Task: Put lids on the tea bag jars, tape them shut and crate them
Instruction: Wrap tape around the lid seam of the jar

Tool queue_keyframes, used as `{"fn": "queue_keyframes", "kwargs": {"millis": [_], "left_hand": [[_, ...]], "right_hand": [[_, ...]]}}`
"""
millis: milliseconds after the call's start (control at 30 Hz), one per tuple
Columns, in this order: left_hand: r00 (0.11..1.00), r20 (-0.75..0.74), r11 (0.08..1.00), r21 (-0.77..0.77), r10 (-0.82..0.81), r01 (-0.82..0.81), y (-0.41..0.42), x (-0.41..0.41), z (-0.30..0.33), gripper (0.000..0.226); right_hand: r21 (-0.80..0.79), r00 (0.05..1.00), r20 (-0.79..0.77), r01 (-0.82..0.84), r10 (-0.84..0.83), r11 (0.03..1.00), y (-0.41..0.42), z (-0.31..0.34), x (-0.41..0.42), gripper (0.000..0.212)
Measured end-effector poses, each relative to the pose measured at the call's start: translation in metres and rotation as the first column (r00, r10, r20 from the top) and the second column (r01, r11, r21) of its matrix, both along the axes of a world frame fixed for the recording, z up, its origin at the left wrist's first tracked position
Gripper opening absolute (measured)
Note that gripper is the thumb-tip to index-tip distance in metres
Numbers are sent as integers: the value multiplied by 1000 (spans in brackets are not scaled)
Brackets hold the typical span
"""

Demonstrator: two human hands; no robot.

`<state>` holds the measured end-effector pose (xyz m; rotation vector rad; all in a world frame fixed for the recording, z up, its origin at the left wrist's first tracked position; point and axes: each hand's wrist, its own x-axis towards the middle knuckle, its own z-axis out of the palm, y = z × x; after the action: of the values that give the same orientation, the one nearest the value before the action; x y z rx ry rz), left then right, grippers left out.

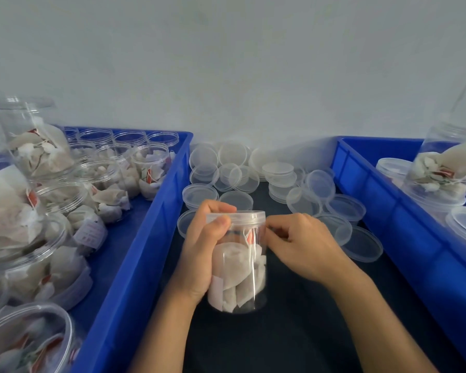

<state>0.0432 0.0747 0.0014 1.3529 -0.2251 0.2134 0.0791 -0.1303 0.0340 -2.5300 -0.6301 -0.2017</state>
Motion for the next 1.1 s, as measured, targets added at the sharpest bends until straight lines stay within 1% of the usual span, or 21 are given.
{"fn": "queue_keyframes", "kwargs": {"millis": [67, 100, 133, 167, 200, 267, 400, 467, 500, 567, 700, 767, 833, 867, 900, 933, 967, 1000, 1033, 1067, 1100], "left_hand": [[1000, 6, 1000, 12, 6, -6, -1, -1, 1, 52], [1000, 7, 1000, 11, 8, -8, -2, -2, 1, 52], [1000, 7, 1000, 9, 8, -8, -2, -2, 1, 52], [1000, 6, 1000, 6, 7, -7, -2, -2, 1, 53], [1000, 5, 1000, 2, 6, -6, -2, -2, 1, 54], [1000, -4, 1000, -5, 14, -14, -2, -3, 2, 55], [999, -17, 999, 39, 35, -34, -4, -3, 1, 58], [999, -22, 997, 60, 43, -41, -4, -2, 0, 62], [999, -24, 996, 74, 45, -43, -5, -2, 0, 63], [998, -31, 993, 105, 51, -47, -6, -1, 0, 63], [997, -40, 990, 130, 63, -58, -6, -1, -1, 66], [997, -33, 990, 127, 70, -65, -5, 0, -1, 68], [997, -30, 989, 132, 66, -61, -4, -1, -1, 68], [997, -29, 989, 134, 65, -60, -4, -1, 0, 68], [998, -27, 989, 136, 65, -60, -3, -1, 0, 68], [998, -26, 989, 135, 64, -60, -2, -2, 0, 68], [998, -28, 990, 130, 62, -58, -2, -2, 0, 68], [998, -34, 991, 123, 60, -55, -2, -2, 0, 67], [998, -40, 992, 114, 56, -52, -2, -2, 0, 66], [998, -47, 993, 105, 53, -47, -3, -2, 0, 64], [997, -53, 995, 92, 49, -44, -5, -3, 1, 61]], "right_hand": [[-215, 991, 135, 39, -10, 976, 0, -5, 4, 32], [-319, 982, 187, 74, -13, 945, 1, -7, 6, 35], [-386, 978, 207, 109, -29, 916, 1, -10, 8, 47], [-410, 979, 195, 128, -50, 903, 0, -11, 10, 57], [-410, 979, 189, 145, -71, 901, -3, -13, 12, 61], [-392, 980, 168, 167, -108, 905, -3, -16, 13, 58], [-469, 981, 122, 190, -149, 863, 3, -22, 12, 45], [-448, 984, 107, 177, -144, 876, 6, -22, 8, 30], [-438, 984, 105, 177, -146, 881, 7, -21, 6, 29], [-439, 984, 110, 176, -142, 881, 11, -20, 2, 38], [-446, 984, 102, 176, -146, 878, 19, -17, -2, 37], [-453, 984, 133, 170, -122, 875, 20, -16, -1, 39], [-450, 984, 150, 151, -92, 880, 19, -15, 1, 34], [-417, 986, 145, 137, -83, 899, 18, -12, 2, 30], [-339, 988, 123, 126, -89, 932, 17, -9, 3, 23], [-218, 992, 87, 110, -93, 970, 15, -6, 3, 18], [-79, 994, 53, 102, -98, 992, 12, -2, 4, 23], [71, 995, 8, 100, -101, 992, 10, 3, 2, 29], [222, 995, -55, 92, -81, 971, 8, 8, -1, 33], [373, 991, -133, 64, -15, 925, 7, 12, -6, 36], [518, 971, -212, 15, 112, 855, 7, 16, -13, 39]]}}
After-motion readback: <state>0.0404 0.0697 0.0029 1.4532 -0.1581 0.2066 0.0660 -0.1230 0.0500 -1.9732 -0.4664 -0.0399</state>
